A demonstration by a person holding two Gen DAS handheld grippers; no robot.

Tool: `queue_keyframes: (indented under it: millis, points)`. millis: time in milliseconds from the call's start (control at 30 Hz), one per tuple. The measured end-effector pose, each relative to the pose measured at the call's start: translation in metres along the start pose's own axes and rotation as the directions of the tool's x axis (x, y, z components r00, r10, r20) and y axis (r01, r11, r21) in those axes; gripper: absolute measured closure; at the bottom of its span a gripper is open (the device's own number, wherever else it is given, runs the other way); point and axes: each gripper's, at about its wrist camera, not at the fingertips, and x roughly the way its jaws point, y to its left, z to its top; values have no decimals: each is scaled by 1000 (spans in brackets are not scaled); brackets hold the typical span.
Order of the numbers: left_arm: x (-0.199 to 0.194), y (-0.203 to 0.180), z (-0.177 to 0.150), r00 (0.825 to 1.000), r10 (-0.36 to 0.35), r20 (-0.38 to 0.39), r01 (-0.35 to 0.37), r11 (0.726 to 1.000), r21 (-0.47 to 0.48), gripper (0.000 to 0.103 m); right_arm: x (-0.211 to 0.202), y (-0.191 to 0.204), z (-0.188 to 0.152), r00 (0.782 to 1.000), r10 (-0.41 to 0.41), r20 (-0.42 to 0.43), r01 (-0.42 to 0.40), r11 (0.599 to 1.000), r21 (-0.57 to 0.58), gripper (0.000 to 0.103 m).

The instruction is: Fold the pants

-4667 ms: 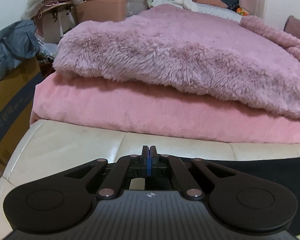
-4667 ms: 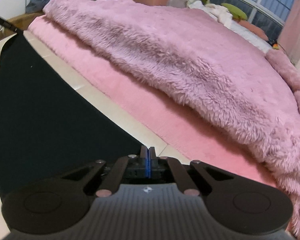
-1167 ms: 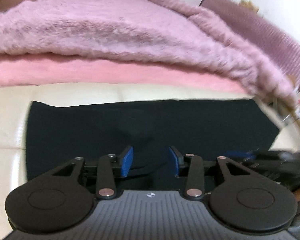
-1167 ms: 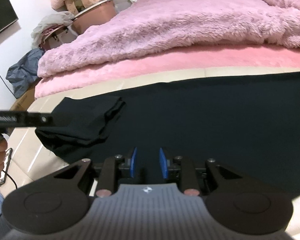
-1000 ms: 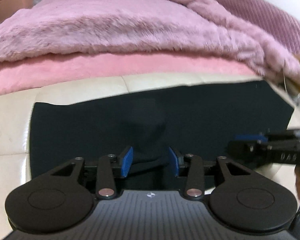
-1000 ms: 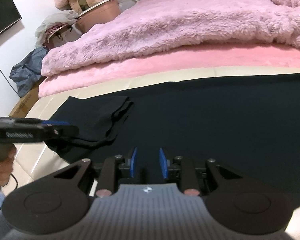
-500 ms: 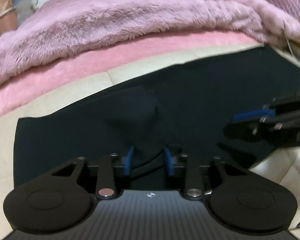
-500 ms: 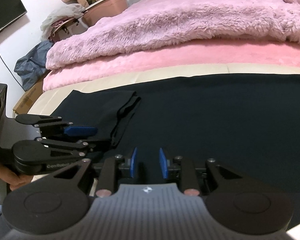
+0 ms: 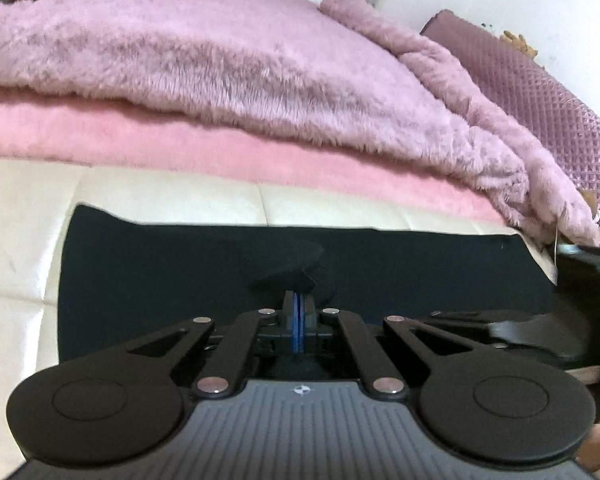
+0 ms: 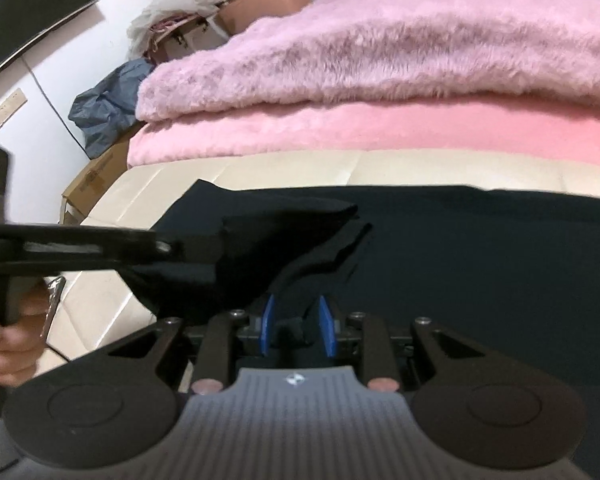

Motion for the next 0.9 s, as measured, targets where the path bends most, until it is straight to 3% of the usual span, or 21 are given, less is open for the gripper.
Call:
queue_keyframes:
  millis: [67,133,167,367,633,900]
  points:
    - [-3,-3,3,1000,-1,13,1,1000,12,103,12,-2,3,1000,0,-27,1,999,35,82]
    - [-6,-4,6,1000,1,26,-2,1000,22,103,20,-5,3,999,-6,-42,8,998,63,101]
    - [-7,-5,8,1000,1,29,-2,1000,24,103,20,-6,4,999,6,-37,-3,997,77,103]
    - [-8,-11,11,1000,-13,27,11,998,62,103,-11,3,4,999,20,37,-22,998,62,103]
    - [9,-30,-9,997,-2,-80,20,974,225,103,9,-9,-15,998,-35,-61,41,995,86,103]
    - [35,-48,-28,991,21,-130,26,937,349,103,14,-10,-18,997,-41,-65,46,995,88,103]
